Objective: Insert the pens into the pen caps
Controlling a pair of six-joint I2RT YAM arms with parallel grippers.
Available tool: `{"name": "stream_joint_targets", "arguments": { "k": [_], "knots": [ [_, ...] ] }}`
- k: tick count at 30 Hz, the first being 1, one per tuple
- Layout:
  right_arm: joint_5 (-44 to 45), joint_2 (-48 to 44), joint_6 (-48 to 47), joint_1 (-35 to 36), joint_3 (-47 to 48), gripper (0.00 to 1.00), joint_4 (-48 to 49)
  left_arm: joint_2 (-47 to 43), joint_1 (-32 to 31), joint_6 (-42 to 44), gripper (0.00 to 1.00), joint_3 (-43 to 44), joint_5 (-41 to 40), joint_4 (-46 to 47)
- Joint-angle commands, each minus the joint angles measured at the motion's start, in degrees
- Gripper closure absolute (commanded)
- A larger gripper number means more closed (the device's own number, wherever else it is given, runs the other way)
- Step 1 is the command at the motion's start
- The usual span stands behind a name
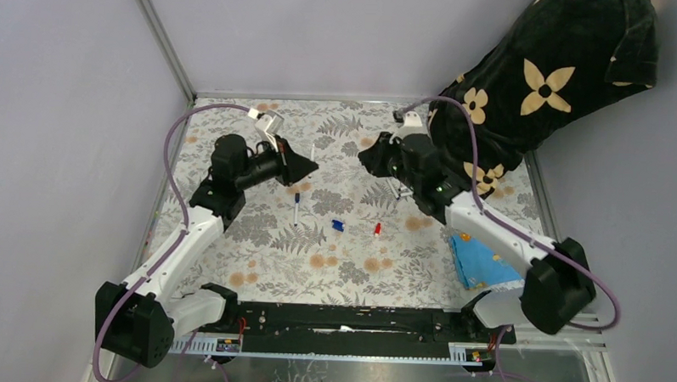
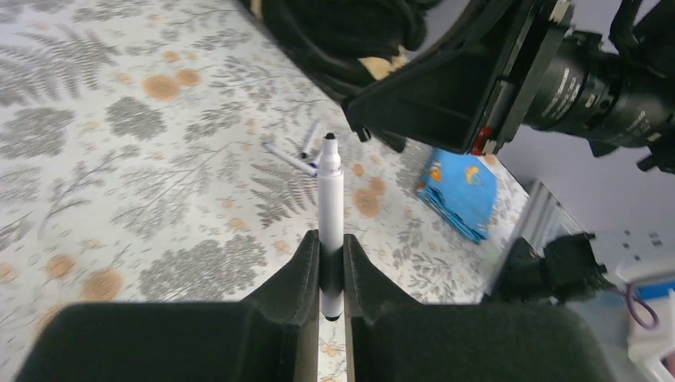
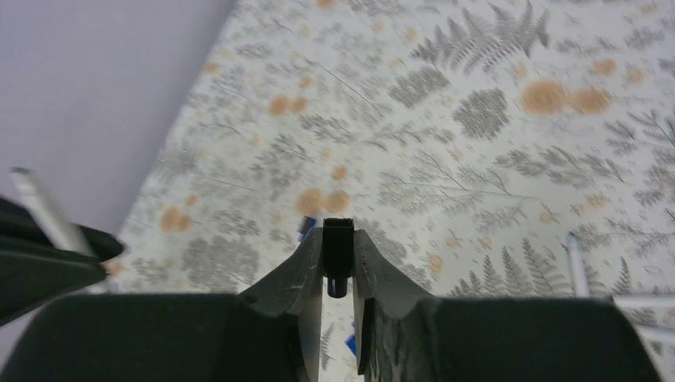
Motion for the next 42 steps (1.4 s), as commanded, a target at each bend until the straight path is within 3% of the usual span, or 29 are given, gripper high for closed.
{"name": "stream_joint_targets", "arguments": {
  "k": [1,7,11,22,27,42],
  "knots": [
    [-4.06,-7.30,1.17,0.38,-6.27,1.00,21.12,-0.13,-4.29,-0.27,1.00,1.10,5.45,6.36],
    [-5.79,-14.00,5.54,0.42,-12.43,1.00,37.74,-1.30,-10.22,-2.85,1.00,1.48,7.09,12.57],
    [-4.75,-15.52,9.81,0.38,-17.77,1.00,55.83,-0.81,-11.06,-5.10,1.00,3.36,8.61,16.52],
    [-3.98,-5.70,16.26,0.42,-17.44,1.00,87.78,4.82,-12.35,-7.38,1.00,8.52,14.08,25.28],
    [-14.63,-2.53,17.32,0.39,-13.90,1.00,89.29,4.63,-12.33,-5.92,1.00,7.47,15.62,25.63],
    [-21.10,-0.22,22.18,0.42,-11.96,1.00,91.12,3.34,-12.28,-2.83,1.00,6.28,14.97,22.38]
  ]
}}
